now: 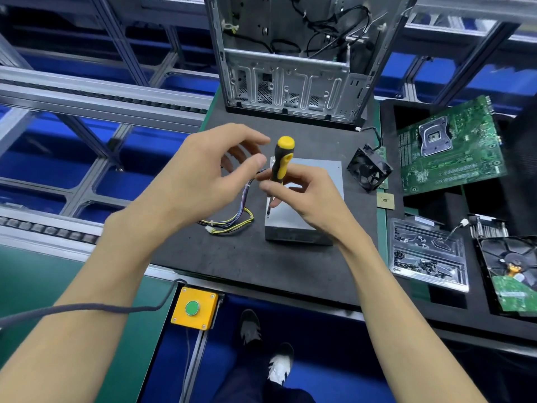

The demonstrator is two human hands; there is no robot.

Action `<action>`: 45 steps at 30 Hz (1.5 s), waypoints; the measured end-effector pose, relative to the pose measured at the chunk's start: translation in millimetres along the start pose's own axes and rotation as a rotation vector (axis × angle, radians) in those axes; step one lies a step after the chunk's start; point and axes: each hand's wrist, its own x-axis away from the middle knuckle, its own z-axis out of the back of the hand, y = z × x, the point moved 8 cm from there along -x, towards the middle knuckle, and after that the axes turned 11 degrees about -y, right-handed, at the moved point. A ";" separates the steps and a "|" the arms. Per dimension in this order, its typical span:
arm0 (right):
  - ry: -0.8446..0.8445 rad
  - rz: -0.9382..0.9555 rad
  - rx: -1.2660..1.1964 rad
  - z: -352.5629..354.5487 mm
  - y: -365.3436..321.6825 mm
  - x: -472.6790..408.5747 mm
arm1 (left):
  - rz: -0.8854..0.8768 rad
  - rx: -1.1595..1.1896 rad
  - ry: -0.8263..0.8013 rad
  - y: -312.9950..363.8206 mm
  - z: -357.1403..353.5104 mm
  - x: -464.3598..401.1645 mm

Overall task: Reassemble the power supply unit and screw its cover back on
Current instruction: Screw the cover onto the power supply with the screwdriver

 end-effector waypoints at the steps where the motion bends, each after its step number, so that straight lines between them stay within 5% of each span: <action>1: 0.017 0.006 -0.016 2.0 -1.8 0.9 | 0.024 0.020 0.015 -7.0 -1.3 1.6; 9: 0.126 -0.010 0.004 25.4 -0.7 12.2 | 0.346 0.207 -0.061 -68.6 -55.0 15.3; 16: 0.314 0.028 -0.004 65.5 -1.9 44.2 | 0.176 -0.040 -0.256 -48.2 -121.9 4.4; 24: 0.462 0.025 0.020 96.7 -1.0 83.5 | 0.000 -0.139 -0.266 -24.0 -160.2 -19.1; 45: 0.408 -0.052 0.062 88.3 20.3 93.6 | -0.078 -0.129 -0.243 -24.8 -174.0 -25.3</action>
